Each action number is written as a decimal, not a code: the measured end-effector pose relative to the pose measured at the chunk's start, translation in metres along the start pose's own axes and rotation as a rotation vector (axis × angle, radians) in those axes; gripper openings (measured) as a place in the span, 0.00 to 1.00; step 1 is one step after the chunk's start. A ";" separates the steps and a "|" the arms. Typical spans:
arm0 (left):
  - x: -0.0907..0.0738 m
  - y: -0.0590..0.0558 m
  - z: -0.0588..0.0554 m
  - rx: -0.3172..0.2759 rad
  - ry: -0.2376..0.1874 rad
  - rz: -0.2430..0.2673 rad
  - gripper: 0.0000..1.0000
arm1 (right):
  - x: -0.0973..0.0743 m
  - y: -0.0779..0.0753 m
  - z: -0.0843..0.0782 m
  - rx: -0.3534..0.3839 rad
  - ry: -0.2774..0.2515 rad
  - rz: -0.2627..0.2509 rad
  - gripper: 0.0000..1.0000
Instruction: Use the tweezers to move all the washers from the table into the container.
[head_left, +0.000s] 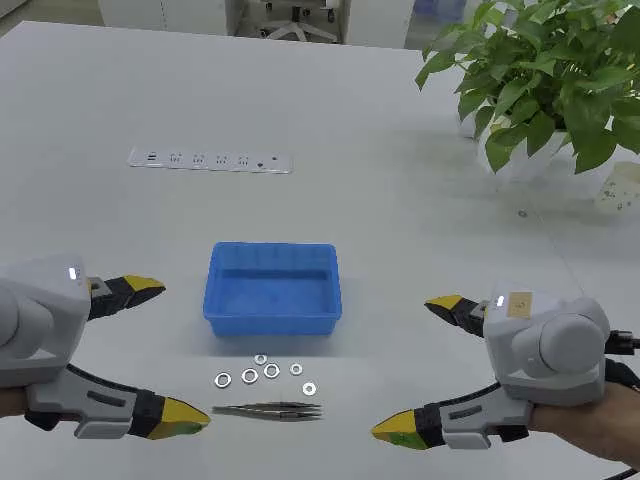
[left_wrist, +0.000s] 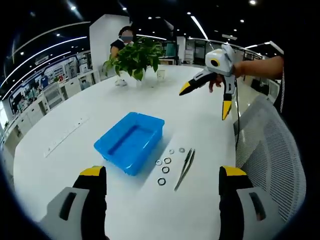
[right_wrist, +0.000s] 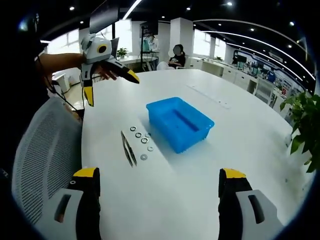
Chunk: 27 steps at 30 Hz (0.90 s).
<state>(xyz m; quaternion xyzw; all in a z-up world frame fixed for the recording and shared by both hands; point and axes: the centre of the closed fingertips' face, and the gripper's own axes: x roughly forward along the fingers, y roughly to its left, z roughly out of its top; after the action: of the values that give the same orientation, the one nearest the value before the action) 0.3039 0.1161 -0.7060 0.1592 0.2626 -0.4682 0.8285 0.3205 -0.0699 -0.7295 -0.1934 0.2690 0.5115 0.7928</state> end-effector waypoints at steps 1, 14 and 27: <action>0.000 0.000 0.000 0.000 0.000 0.000 0.99 | 0.000 0.000 0.000 0.000 0.001 -0.001 1.00; 0.000 0.000 0.001 0.002 -0.002 -0.001 0.99 | -0.001 0.000 -0.001 0.003 0.001 -0.002 1.00; -0.001 0.001 0.001 0.009 -0.002 0.002 0.99 | 0.000 0.000 0.000 -0.007 -0.002 -0.002 0.99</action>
<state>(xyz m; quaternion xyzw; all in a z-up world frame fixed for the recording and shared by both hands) 0.3046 0.1166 -0.7047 0.1629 0.2594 -0.4688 0.8285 0.3207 -0.0701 -0.7288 -0.1956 0.2662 0.5119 0.7930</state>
